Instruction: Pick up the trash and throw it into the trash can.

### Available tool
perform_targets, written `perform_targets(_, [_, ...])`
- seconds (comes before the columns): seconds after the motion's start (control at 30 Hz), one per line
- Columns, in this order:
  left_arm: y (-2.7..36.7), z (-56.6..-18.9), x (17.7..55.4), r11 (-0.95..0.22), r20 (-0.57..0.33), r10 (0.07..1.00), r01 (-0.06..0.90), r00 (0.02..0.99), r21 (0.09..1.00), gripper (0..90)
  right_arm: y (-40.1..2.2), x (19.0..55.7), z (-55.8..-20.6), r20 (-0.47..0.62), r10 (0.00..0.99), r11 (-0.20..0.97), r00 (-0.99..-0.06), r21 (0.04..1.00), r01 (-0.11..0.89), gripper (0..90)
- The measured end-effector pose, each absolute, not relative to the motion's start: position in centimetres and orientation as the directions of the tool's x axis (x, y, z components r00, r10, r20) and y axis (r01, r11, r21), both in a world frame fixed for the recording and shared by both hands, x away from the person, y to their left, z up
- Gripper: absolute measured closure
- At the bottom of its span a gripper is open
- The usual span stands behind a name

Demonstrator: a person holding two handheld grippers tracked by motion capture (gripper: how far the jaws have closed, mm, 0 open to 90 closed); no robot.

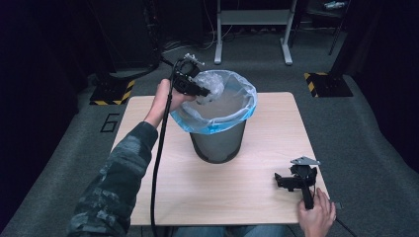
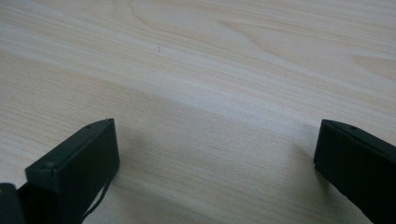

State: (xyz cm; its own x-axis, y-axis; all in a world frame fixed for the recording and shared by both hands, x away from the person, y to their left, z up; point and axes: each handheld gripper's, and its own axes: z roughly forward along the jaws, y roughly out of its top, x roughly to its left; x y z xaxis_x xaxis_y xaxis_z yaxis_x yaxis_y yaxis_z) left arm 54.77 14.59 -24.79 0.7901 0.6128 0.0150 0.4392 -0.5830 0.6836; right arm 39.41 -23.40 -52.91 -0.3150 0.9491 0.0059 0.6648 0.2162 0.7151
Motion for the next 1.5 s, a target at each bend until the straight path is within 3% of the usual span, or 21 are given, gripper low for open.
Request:
perform_targets(0.17, [13.7, -25.6, 55.5, -0.600, 0.016, 0.619, 0.459, 0.785, 0.656, 76.6, -23.4, 39.4, -52.9, 0.006, 0.949, 0.216, -0.315, 0.715, 0.665, 0.0])
perform_targets(0.2, [13.6, -25.7, 55.6, -0.598, 0.023, 0.631, 0.467, 0.775, 0.652, 71.6, -23.4, 39.4, -52.9, 0.007, 0.949, 0.216, -0.316, 0.715, 0.665, 0.0])
perform_targets(0.33, [13.6, -25.7, 55.6, -0.570, 0.023, 0.668, 0.492, 0.744, 0.658, 36.2, -23.4, 39.4, -52.9, 0.006, 0.949, 0.216, -0.315, 0.715, 0.665, 0.0])
perform_targets(0.5, [14.4, -25.0, 54.9, -0.563, 0.024, 0.665, 0.480, 0.746, 0.672, 15.9, -23.4, 39.4, -52.9, 0.006, 0.949, 0.217, -0.316, 0.716, 0.664, 0.0])
perform_targets(0.77, [16.7, -23.3, 52.2, -0.537, 0.000, 0.630, 0.435, 0.777, 0.723, 7.7, -23.4, 39.4, -52.9, 0.006, 0.949, 0.216, -0.315, 0.716, 0.663, 0.0])
perform_targets(0.97, [18.9, -23.3, 49.5, -0.567, 0.055, 0.605, 0.381, 0.795, 0.730, 5.6, -23.4, 39.4, -52.9, 0.006, 0.949, 0.216, -0.315, 0.716, 0.664, 0.0])
perform_targets(1.5, [25.1, -28.6, 45.8, -0.570, 0.067, 0.611, 0.380, 0.788, 0.729, 5.5, -23.4, 39.4, -52.9, 0.001, 0.948, 0.222, -0.319, 0.716, 0.662, 0.0])
